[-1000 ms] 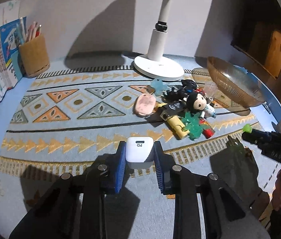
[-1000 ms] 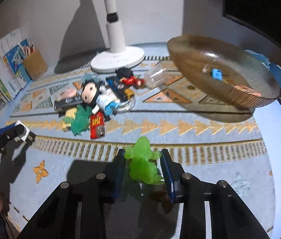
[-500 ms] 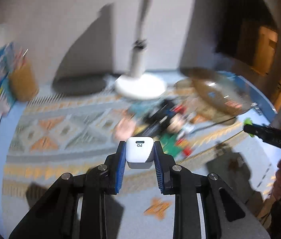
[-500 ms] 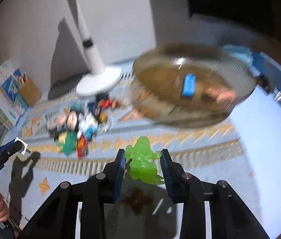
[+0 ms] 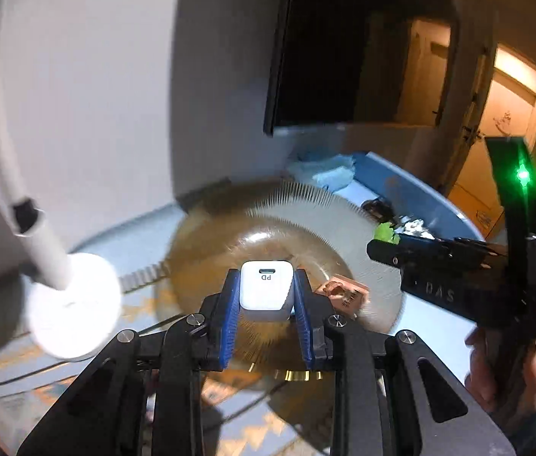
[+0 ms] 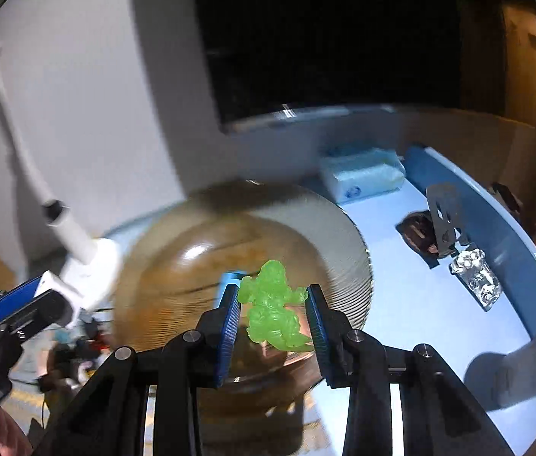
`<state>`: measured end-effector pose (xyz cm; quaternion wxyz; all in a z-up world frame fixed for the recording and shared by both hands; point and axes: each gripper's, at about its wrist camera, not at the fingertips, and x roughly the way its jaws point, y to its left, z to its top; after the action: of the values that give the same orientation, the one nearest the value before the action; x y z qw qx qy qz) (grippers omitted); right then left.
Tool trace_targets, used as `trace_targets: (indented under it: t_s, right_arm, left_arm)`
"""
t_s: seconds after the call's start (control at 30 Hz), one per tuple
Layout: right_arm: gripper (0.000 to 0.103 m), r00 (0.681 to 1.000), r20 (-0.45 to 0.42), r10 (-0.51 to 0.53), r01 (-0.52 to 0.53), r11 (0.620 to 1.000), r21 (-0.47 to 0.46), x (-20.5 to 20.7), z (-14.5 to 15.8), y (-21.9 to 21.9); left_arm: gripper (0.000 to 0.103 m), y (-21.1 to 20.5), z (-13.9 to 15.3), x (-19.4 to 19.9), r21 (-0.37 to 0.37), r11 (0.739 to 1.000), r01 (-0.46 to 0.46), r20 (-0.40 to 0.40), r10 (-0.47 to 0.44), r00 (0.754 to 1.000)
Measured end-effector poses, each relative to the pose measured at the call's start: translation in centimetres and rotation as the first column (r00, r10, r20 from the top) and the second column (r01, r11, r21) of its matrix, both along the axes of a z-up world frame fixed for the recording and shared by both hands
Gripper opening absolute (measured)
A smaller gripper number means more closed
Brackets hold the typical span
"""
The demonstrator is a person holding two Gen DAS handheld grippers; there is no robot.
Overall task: Organize rigid objects
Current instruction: 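Carry both items over the amber bowl and open both tools, then move both open tools back toward the pile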
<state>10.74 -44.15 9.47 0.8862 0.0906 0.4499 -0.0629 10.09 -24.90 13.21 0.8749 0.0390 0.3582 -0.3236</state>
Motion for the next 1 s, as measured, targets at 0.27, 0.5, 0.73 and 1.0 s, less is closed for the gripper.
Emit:
trace_targets:
  t_s: [0.27, 0.5, 0.73, 1.0]
  right_arm:
    - [0.035, 0.991, -0.130, 0.025, -0.015, 0.997, 0.071, 2.9, -5.5, -2.2]
    - [0.054, 0.990, -0.132, 0.055, -0.039, 0.992, 0.121, 3.3, -5.7, -2.7]
    - [0.058, 0.999, 0.038, 0.025, -0.031, 0.989, 0.145, -0.6, 0.1, -2.7]
    - [0.061, 0.980, 0.091, 0.177, -0.192, 0.964, 0.186, -4.1, 4.1, 5.1]
  left_arm:
    - [0.024, -3.7, -5.0, 2.0, 0.016, 0.999, 0.047, -0.131, -0.044, 0.990]
    - [0.067, -3.8, -4.2, 2.7, -0.022, 0.999, 0.030, -0.169, -0.033, 0.985]
    - [0.078, 1.9, 1.5, -1.4, -0.134, 0.991, 0.017, -0.061, -0.025, 0.998]
    - [0.082, 10.7, 6.8, -8.6, -0.180, 0.983, -0.023, 0.097, 0.041, 0.994]
